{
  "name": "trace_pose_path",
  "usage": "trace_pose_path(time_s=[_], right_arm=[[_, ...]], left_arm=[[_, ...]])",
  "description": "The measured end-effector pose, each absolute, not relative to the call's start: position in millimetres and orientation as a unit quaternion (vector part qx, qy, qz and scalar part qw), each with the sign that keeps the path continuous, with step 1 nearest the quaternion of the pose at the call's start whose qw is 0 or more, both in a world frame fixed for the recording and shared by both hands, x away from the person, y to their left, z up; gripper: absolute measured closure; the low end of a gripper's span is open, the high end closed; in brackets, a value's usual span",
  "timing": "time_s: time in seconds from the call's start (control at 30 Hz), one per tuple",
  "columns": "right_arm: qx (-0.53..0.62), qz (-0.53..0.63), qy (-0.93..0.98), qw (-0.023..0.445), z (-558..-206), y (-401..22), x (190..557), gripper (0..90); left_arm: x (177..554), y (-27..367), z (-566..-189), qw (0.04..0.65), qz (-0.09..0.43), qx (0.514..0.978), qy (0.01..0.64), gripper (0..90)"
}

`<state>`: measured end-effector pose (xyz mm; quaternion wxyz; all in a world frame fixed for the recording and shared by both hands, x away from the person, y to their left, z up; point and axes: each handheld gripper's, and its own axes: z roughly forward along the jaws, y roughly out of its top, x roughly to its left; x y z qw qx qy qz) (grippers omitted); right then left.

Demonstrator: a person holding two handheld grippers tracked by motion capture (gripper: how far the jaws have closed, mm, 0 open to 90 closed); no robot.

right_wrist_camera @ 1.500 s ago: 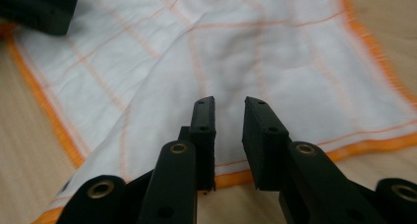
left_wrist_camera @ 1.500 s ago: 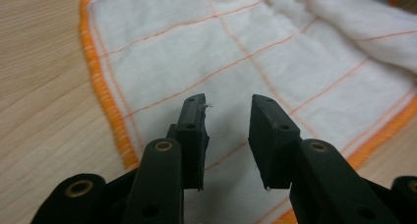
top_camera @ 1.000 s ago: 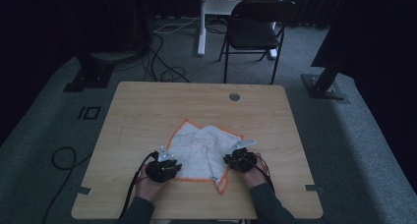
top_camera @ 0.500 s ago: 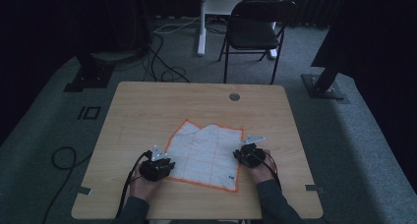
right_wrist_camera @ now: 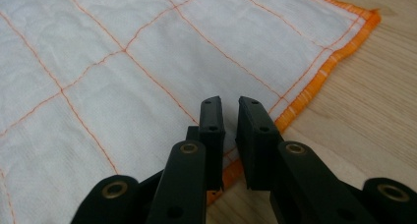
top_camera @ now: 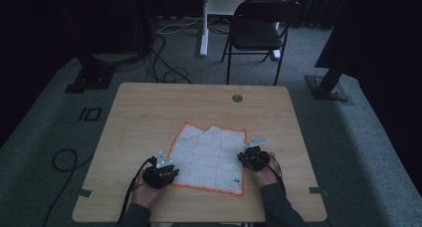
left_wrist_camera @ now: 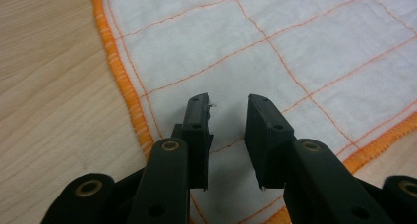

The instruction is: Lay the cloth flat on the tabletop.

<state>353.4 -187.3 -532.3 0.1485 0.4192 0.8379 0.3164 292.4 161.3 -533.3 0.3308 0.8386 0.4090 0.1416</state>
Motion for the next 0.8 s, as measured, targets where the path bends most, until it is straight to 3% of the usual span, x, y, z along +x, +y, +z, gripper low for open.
trace_pose_path(time_s=[0.4,0.8], right_arm=[[0.43,0.324,0.829,0.151,-534,-193,349,80.8],[0.426,0.326,0.829,0.159,-535,-193,347,80.7]], left_arm=[[313,152,-520,0.351,0.168,0.829,0.403,68.5],[388,148,-509,0.366,0.21,0.796,0.433,71.2]])
